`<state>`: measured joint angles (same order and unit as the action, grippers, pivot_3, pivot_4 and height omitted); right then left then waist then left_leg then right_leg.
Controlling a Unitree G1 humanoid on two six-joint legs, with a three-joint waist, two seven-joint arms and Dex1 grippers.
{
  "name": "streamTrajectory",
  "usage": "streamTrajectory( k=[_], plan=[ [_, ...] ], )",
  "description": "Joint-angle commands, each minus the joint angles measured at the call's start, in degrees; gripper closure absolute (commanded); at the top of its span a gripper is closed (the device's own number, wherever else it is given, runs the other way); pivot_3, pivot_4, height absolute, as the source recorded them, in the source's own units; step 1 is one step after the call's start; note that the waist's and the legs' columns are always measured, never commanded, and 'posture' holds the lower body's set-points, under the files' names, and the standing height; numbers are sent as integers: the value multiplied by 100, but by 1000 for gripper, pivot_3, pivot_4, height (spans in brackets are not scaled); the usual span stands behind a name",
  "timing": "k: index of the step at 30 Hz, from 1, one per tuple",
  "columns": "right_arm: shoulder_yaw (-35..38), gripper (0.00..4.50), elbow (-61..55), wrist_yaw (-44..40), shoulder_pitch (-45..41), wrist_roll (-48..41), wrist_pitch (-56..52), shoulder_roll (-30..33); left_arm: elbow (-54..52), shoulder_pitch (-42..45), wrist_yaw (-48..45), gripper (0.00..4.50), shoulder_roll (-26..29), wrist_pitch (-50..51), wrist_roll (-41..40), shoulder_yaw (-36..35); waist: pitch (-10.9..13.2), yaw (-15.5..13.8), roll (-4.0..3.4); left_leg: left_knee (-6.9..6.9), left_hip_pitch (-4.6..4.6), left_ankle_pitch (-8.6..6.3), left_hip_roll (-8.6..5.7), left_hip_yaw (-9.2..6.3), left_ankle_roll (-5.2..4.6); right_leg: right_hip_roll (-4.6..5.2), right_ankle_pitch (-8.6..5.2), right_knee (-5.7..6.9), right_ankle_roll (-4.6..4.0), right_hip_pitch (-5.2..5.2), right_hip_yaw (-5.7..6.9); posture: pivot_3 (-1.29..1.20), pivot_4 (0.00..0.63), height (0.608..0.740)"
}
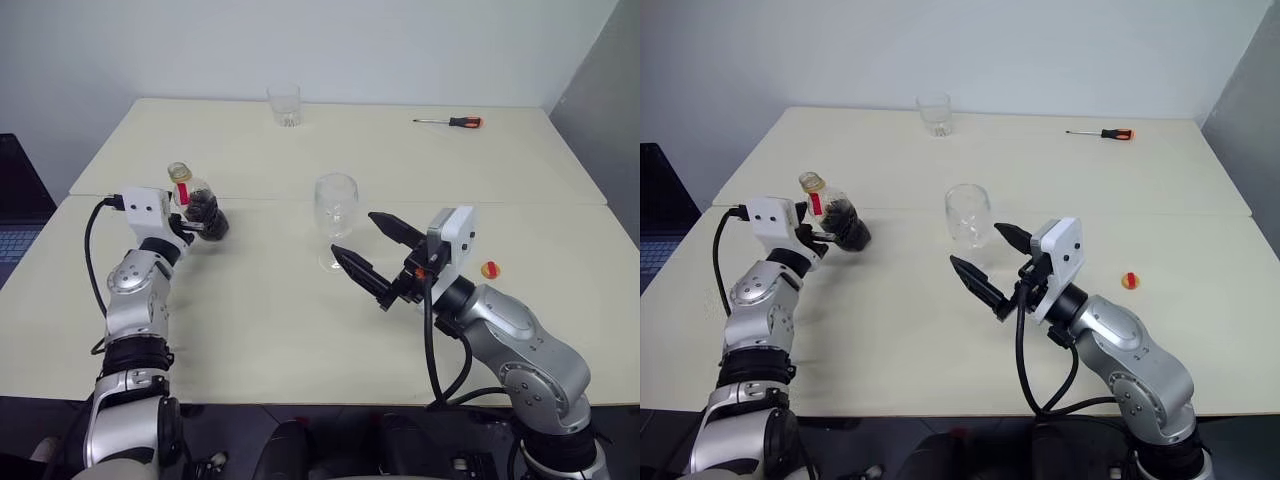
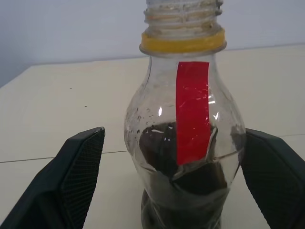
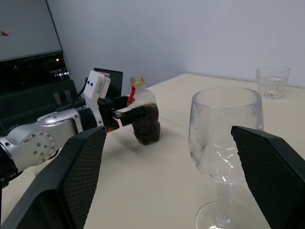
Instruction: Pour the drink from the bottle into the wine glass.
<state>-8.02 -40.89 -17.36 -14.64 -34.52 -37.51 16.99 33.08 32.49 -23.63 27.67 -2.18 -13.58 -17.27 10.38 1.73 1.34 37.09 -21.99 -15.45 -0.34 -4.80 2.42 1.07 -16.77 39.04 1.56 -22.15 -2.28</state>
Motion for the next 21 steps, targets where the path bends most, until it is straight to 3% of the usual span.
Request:
streamTrajectory(
  k=[1,11,21],
  plan=[
    [65,34,-180,43,-44,-5,29,-18,336,287,-132,0,87,-245,7,-13,0,-1,0,0,0,0,0,0,0,0,0,0,0,0,0,0,150,740],
    [32,34,-175,76,-34,12,31,-41,1931,1051,-295,0,209,-796,193,62,0,6,1,0,-3,0,-2,2,-1,-1,0,1,0,-4,0,0,150,740],
    [18,34,-230,175,5,12,3,-67,2627,1507,-435,0,196,-1018,229,136,-1,7,1,2,-6,0,-3,2,-1,-1,0,3,0,-6,1,0,150,740]
  ],
)
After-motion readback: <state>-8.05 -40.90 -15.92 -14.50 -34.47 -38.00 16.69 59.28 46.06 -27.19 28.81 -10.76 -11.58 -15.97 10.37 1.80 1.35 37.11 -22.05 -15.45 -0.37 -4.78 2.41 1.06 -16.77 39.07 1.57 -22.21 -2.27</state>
